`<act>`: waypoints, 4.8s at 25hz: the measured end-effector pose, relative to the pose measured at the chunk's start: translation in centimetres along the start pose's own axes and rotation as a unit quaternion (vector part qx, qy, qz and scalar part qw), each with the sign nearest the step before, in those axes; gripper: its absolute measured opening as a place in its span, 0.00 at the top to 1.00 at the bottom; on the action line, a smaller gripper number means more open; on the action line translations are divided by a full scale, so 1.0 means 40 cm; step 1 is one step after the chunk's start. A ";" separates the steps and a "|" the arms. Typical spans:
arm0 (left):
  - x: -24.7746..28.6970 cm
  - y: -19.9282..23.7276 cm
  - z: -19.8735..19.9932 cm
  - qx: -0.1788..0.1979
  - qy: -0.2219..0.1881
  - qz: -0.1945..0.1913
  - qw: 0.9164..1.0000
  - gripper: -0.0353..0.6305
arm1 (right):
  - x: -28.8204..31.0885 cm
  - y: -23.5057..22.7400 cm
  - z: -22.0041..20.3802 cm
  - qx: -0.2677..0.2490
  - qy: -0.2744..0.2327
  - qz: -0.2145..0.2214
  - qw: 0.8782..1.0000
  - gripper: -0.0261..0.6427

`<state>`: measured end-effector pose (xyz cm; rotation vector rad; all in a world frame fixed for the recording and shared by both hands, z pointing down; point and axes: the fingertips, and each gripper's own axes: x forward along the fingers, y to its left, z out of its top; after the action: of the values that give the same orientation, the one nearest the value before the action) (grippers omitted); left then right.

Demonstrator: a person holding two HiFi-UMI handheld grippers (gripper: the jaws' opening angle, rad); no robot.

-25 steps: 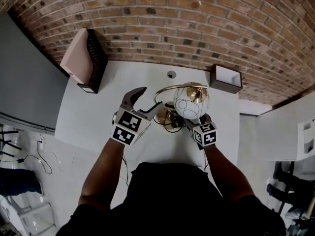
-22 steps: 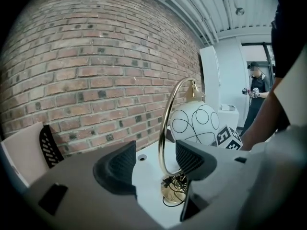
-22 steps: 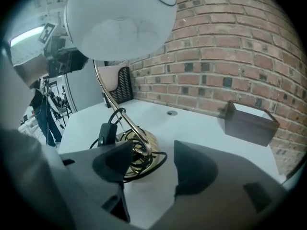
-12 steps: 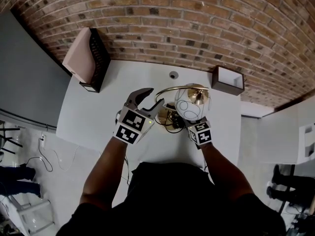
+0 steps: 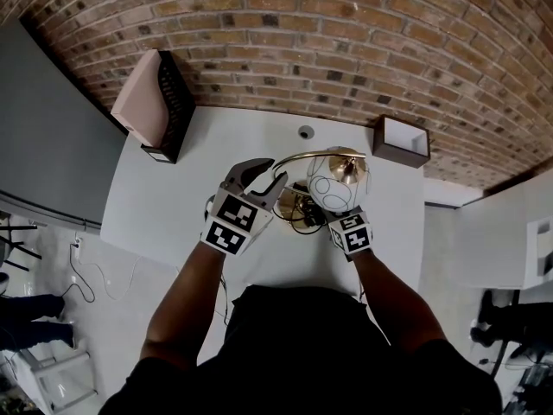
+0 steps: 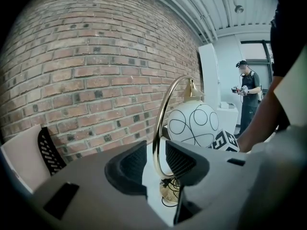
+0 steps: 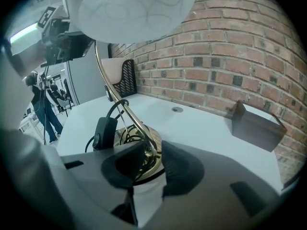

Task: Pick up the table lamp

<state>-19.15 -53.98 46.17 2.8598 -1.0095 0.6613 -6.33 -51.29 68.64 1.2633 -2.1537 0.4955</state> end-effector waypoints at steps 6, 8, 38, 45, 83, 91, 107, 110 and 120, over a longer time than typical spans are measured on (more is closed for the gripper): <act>0.001 -0.003 -0.002 0.003 0.002 0.000 1.000 0.79 | 0.009 0.004 0.005 -0.013 0.003 0.000 1.000 0.86; 0.003 -0.005 -0.003 0.004 0.003 0.000 1.000 0.80 | 0.010 0.005 0.005 -0.016 0.004 0.000 1.000 0.86; 0.005 0.005 0.003 -0.039 -0.009 0.001 0.999 0.88 | 0.044 0.000 -0.005 0.021 -0.032 0.034 0.999 0.88; 0.003 0.007 0.004 -0.045 -0.019 0.009 0.999 0.88 | 0.046 0.006 -0.006 0.036 -0.046 0.067 0.996 0.89; -0.240 -0.067 0.222 -0.063 -0.111 -0.027 0.991 0.88 | -0.298 0.106 0.130 0.019 -0.095 0.050 0.994 0.89; -0.287 -0.116 0.245 -0.048 -0.126 -0.035 0.990 0.88 | -0.355 0.142 0.117 0.035 -0.109 0.052 0.992 0.88; -0.298 -0.171 0.252 -0.030 -0.126 -0.044 0.991 0.88 | -0.380 0.148 0.088 0.035 -0.114 0.049 0.992 0.89; -0.300 -0.172 0.251 -0.030 -0.124 -0.043 0.991 0.88 | -0.381 0.147 0.089 0.037 -0.115 0.049 0.992 0.88; -0.304 -0.169 0.256 -0.030 -0.127 -0.039 0.991 0.88 | -0.380 0.144 0.098 0.039 -0.118 0.050 0.991 0.88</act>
<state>-19.64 -43.24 32.66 2.9647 -0.9185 0.2615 -6.82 -40.81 55.64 1.3168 -2.4264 0.4956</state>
